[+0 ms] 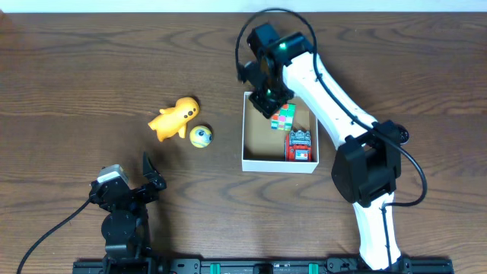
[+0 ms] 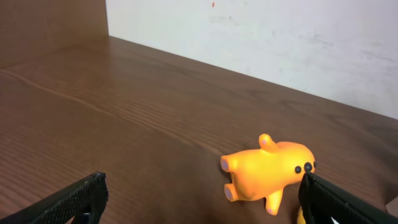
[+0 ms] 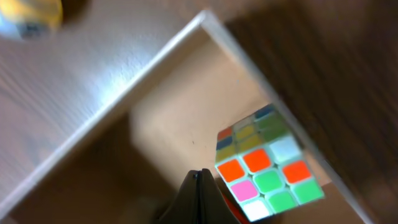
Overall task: Pack container
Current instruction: 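Open the right gripper to release the cube and lift away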
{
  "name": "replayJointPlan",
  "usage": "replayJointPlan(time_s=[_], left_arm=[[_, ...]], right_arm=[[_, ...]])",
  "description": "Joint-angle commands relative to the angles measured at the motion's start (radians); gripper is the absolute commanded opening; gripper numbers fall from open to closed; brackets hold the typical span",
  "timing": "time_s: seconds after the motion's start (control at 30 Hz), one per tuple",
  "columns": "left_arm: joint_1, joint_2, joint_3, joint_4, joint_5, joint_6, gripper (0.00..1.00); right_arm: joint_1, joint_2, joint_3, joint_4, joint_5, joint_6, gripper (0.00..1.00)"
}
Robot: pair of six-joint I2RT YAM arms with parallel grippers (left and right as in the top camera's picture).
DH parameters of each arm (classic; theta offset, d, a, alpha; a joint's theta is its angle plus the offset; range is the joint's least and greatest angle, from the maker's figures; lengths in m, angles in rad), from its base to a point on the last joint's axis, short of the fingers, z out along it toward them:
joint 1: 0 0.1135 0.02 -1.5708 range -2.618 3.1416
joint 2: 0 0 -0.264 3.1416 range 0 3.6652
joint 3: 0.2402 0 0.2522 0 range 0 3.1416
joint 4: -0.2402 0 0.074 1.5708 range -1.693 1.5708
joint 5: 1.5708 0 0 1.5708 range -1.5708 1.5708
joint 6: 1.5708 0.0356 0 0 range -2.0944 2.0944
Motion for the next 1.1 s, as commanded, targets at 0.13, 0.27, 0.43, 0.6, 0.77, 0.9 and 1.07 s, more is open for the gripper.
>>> replayJointPlan(time_s=[0.13,0.27,0.43,0.6,0.77,0.9,1.07], left_arm=[[-0.003,-0.006,0.001,0.0,0.0,0.01,0.98],[-0.003,-0.006,0.001,0.001,0.0,0.01,0.98],[-0.003,-0.006,0.001,0.001,0.0,0.01,0.98],[-0.003,-0.006,0.001,0.001,0.0,0.01,0.98],[-0.003,-0.006,0.001,0.001,0.0,0.01,0.98],[-0.003,-0.006,0.001,0.001,0.0,0.01,0.98],[-0.003,-0.006,0.001,0.001,0.0,0.01,0.98]], right_arm=[[0.005,-0.029,-0.117,0.066,0.006,-0.353,0.01],[0.005,-0.029,-0.129,0.119,0.006,-0.353,0.01],[0.005,-0.029,-0.129,0.178,0.006,-0.353,0.01],[0.005,-0.029,-0.131,0.191,0.006,-0.402,0.01],[0.004,-0.029,-0.132,0.19,0.006,-0.431,0.01],[-0.001,-0.029,-0.132,0.178,0.006,-0.459,0.01],[-0.006,-0.029,-0.132,0.164,0.006,-0.473,0.01]])
